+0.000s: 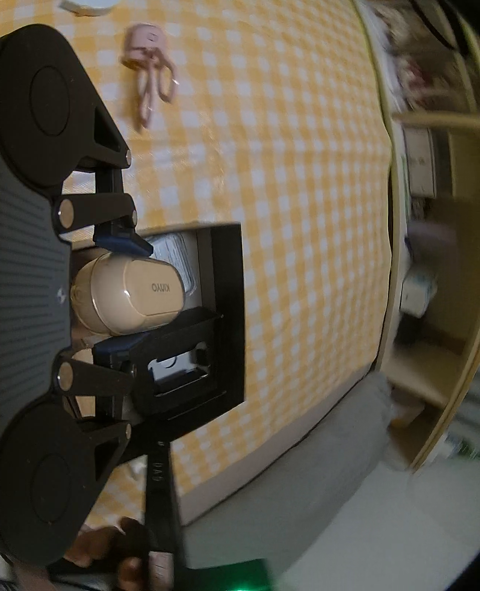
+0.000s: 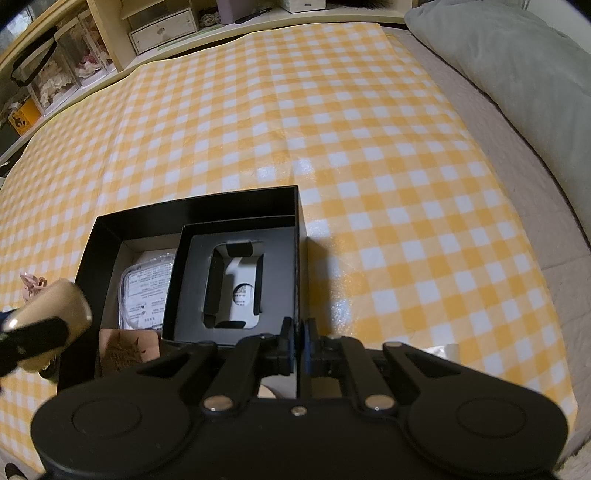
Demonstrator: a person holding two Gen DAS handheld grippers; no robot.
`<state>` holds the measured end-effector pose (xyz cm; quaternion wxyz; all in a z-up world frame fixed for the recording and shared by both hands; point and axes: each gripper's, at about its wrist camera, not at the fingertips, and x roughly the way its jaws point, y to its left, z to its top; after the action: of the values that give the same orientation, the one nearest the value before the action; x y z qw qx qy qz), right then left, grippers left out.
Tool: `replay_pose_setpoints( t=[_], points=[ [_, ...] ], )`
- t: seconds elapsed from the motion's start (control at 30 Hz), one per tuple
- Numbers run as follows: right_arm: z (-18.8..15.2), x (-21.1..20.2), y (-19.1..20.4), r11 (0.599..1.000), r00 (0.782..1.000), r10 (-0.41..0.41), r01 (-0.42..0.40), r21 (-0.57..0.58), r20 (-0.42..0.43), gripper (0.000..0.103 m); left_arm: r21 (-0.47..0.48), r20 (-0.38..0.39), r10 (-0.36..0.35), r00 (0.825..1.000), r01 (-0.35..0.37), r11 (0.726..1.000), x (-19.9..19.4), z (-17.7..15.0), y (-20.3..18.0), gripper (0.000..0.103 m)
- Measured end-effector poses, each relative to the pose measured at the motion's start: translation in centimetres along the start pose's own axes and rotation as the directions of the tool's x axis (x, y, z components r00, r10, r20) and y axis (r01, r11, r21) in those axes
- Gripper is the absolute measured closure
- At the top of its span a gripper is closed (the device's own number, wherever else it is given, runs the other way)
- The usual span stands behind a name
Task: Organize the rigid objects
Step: 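Carry the gold earbud case with the left tool into the large black box, then open the left tool to release the gold earbud case in the box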
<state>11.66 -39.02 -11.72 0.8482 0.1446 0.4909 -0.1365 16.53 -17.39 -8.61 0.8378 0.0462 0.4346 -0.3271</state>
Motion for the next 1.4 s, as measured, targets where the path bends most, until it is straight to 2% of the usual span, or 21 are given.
replay_pose_setpoints(
  t=[0.13,0.27,0.3,0.33,0.37,0.43,0.77,0.8,0.83,0.9,0.97,1.03,1.1,1.2,1.3,1.4],
  points=[
    [0.0,0.0,0.1,1.000,1.000,0.001,-0.001,0.001,0.000,0.097,0.097,-0.011,0.000,1.000,0.001,0.995,1.1,-0.3,-0.8,0.058],
    [0.0,0.0,0.1,1.000,1.000,0.000,0.000,-0.001,-0.001,0.097,0.125,-0.073,-0.010,0.997,0.019,0.992,2.0,-0.6,-0.8,0.057],
    [0.0,0.0,0.2,1.000,1.000,0.000,0.000,0.000,-0.001,0.097,0.123,-0.072,-0.006,0.997,0.015,0.992,2.0,-0.8,-0.8,0.051],
    [0.0,0.0,0.2,1.000,1.000,0.000,0.000,0.000,-0.001,0.097,0.124,-0.068,-0.001,0.998,0.010,0.992,1.8,-0.8,-0.8,0.041],
    [0.0,0.0,0.2,1.000,1.000,0.001,-0.001,0.000,-0.001,0.097,0.124,-0.067,-0.020,0.998,0.028,0.992,1.6,-0.8,-0.8,0.038],
    [0.0,0.0,0.3,1.000,1.000,0.000,0.000,-0.003,-0.004,0.097,0.118,-0.074,-0.019,0.997,0.027,0.993,1.1,-0.6,-1.0,0.026],
    [0.2,0.0,0.4,1.000,1.000,-0.007,0.007,-0.015,-0.004,0.097,0.107,-0.103,-0.047,0.994,0.058,0.993,-0.5,-0.6,-1.5,0.026],
    [0.2,0.0,0.4,1.000,1.000,-0.007,0.007,-0.014,-0.004,0.097,0.114,-0.110,-0.057,0.992,0.070,0.991,-0.6,-0.6,-1.6,0.029],
    [0.2,0.0,0.4,1.000,1.000,-0.006,0.006,-0.014,-0.004,0.097,0.124,-0.117,-0.059,0.991,0.074,0.990,-0.7,-0.7,-1.7,0.040],
    [0.2,0.0,0.5,1.000,1.000,-0.006,0.006,-0.014,-0.004,0.097,0.148,-0.134,-0.035,0.990,0.055,0.987,-0.5,-0.7,-2.0,0.058],
    [0.2,0.0,0.5,1.000,1.000,-0.007,0.006,-0.014,-0.004,0.097,0.182,-0.128,-0.003,0.992,0.027,0.983,-0.2,-0.8,-2.1,0.070],
    [0.2,0.0,0.4,1.000,1.000,-0.007,0.007,-0.014,-0.004,0.097,0.210,-0.147,0.024,0.989,0.008,0.978,0.4,-1.0,-2.0,0.088],
    [0.2,0.0,0.4,1.000,1.000,-0.006,0.006,-0.014,-0.004,0.097,0.207,-0.172,-0.002,0.985,0.039,0.977,0.9,-1.3,-1.5,0.089],
    [0.1,0.1,0.4,1.000,1.000,-0.006,0.006,-0.014,-0.005,0.097,0.269,-0.152,0.042,0.987,0.000,0.963,1.1,-1.8,-2.1,0.090],
    [0.1,0.0,0.5,1.000,1.000,-0.006,0.006,-0.015,-0.004,0.097,0.224,-0.176,0.004,0.984,0.036,0.974,1.0,-1.5,-1.8,0.089],
    [0.1,0.1,0.4,1.000,1.000,-0.004,0.004,-0.014,-0.005,0.097,0.207,-0.171,-0.001,0.985,0.037,0.978,0.5,-1.5,-1.8,0.087]
  ],
)
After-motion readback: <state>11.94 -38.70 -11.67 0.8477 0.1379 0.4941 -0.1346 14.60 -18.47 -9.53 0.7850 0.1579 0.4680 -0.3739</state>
